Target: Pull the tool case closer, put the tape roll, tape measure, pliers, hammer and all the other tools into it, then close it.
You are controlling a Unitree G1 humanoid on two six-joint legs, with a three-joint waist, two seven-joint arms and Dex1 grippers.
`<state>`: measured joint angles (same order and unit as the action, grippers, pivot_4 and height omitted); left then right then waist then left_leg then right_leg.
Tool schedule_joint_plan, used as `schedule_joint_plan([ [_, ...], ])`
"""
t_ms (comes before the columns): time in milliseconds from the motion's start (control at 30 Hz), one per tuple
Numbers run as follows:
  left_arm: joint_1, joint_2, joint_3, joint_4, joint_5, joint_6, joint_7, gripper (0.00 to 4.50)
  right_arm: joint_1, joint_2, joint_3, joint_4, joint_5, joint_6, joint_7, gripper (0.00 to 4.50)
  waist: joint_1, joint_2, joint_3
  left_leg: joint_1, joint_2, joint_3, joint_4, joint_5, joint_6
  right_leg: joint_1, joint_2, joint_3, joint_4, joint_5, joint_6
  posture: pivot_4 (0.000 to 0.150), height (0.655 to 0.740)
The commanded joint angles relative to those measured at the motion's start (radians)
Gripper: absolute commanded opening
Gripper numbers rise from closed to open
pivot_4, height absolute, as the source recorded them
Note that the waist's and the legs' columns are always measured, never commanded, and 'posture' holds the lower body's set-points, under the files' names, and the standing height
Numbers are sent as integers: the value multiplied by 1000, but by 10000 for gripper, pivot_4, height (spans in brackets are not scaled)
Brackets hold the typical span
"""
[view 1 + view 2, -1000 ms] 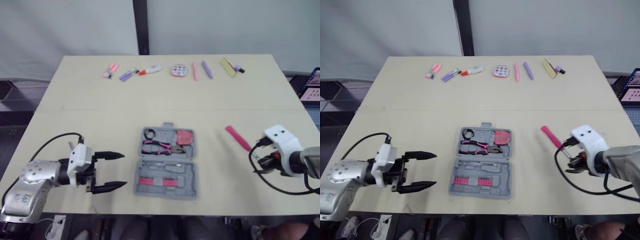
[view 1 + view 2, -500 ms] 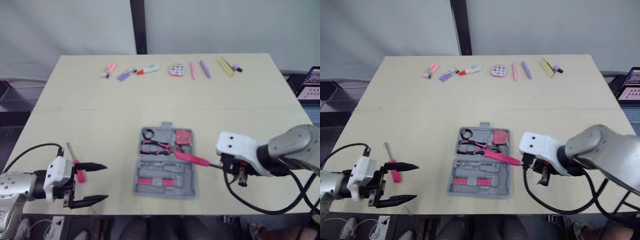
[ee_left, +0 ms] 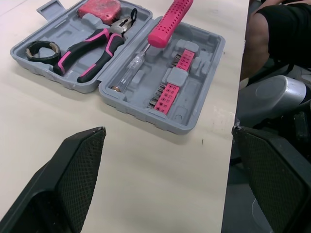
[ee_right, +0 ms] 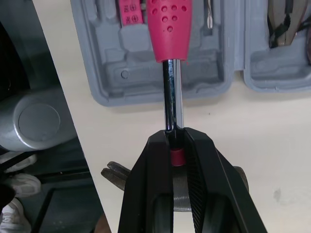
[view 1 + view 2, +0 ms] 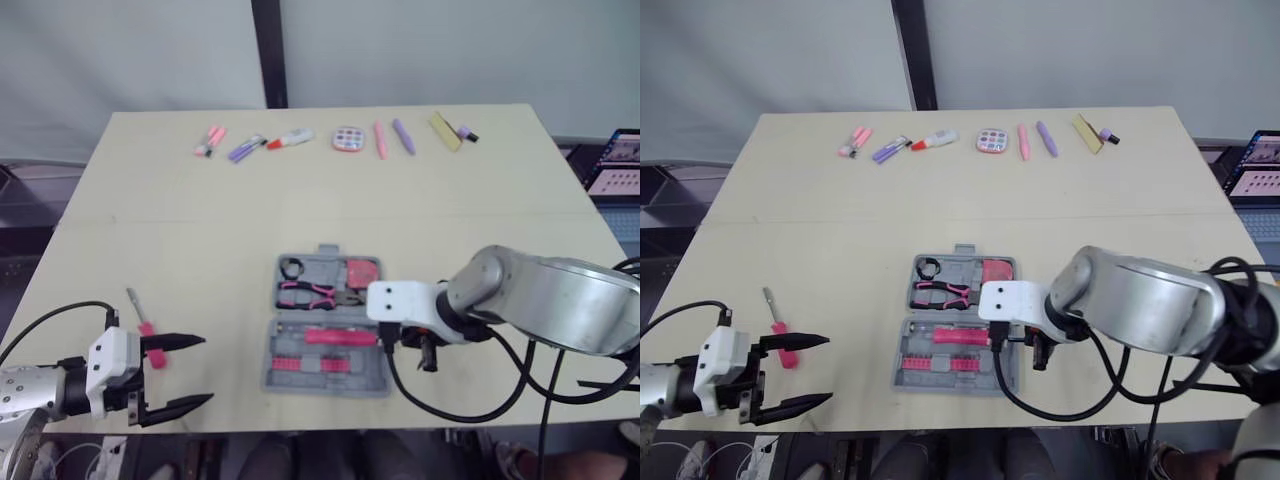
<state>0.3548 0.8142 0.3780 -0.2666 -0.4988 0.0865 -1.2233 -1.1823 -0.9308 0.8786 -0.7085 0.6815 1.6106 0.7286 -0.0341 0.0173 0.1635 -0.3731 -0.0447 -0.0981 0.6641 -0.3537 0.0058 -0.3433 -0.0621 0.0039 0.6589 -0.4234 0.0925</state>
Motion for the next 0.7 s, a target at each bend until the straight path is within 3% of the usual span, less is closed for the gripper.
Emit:
schedule_joint_plan([
  [33,25,-4,18,-24,0,-11,6,45000,-41,40,19,27,3,4,-39,542,0,0,0,0,0,0,0,0,0,0,0,0,0,0,0,1500,7336],
  [700,105,-1,68,-48,-15,-3,29,45000,-30,199,121,134,76,4,-216,542,-5,-1,-1,1,-1,-1,0,0,0,-1,-1,-1,2,0,0,1500,7336],
])
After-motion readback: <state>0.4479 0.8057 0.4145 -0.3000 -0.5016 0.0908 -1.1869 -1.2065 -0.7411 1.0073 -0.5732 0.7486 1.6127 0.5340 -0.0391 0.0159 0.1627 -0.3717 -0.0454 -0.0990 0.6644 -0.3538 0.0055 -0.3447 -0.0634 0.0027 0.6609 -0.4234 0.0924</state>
